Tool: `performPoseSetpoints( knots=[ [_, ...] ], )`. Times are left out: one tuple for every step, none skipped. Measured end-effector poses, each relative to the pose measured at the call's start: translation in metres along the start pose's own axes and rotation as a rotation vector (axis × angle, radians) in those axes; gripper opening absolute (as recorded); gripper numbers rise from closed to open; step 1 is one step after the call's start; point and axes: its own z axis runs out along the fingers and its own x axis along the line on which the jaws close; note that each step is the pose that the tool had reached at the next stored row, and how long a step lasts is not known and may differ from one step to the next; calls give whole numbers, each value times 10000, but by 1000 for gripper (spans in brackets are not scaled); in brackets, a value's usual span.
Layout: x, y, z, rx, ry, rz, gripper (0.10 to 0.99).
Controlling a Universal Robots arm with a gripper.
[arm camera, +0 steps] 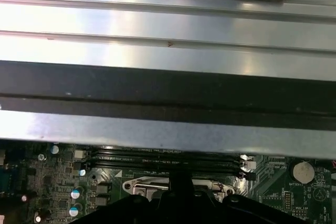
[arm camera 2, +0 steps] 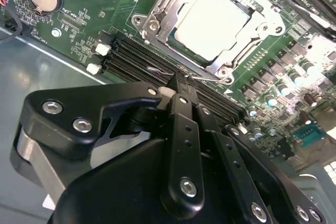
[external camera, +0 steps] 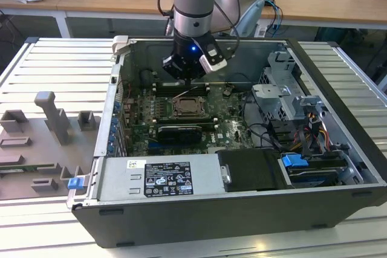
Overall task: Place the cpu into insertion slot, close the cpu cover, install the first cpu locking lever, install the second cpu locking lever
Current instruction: 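Install the first cpu locking lever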
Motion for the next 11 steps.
performPoseSetpoints(
  knots=[
    [-5, 5, 5, 0, 1, -3, 106],
    [-10, 10, 9, 0, 1, -3, 106],
    [-16, 15, 14, 0, 2, -7, 106],
    [-22, 18, 19, 0, 1, -8, 106],
    [-30, 23, 26, -1, 1, -8, 106],
    [-35, 26, 31, 0, 2, -7, 106],
    [-43, 31, 37, 0, 1, -7, 106],
    [-53, 32, 42, 0, 1, -7, 106],
    [-68, 32, 48, -1, 1, -7, 106],
    [-81, 32, 53, 0, 2, -8, 106],
    [-94, 32, 61, 0, 2, -7, 106]
  ],
)
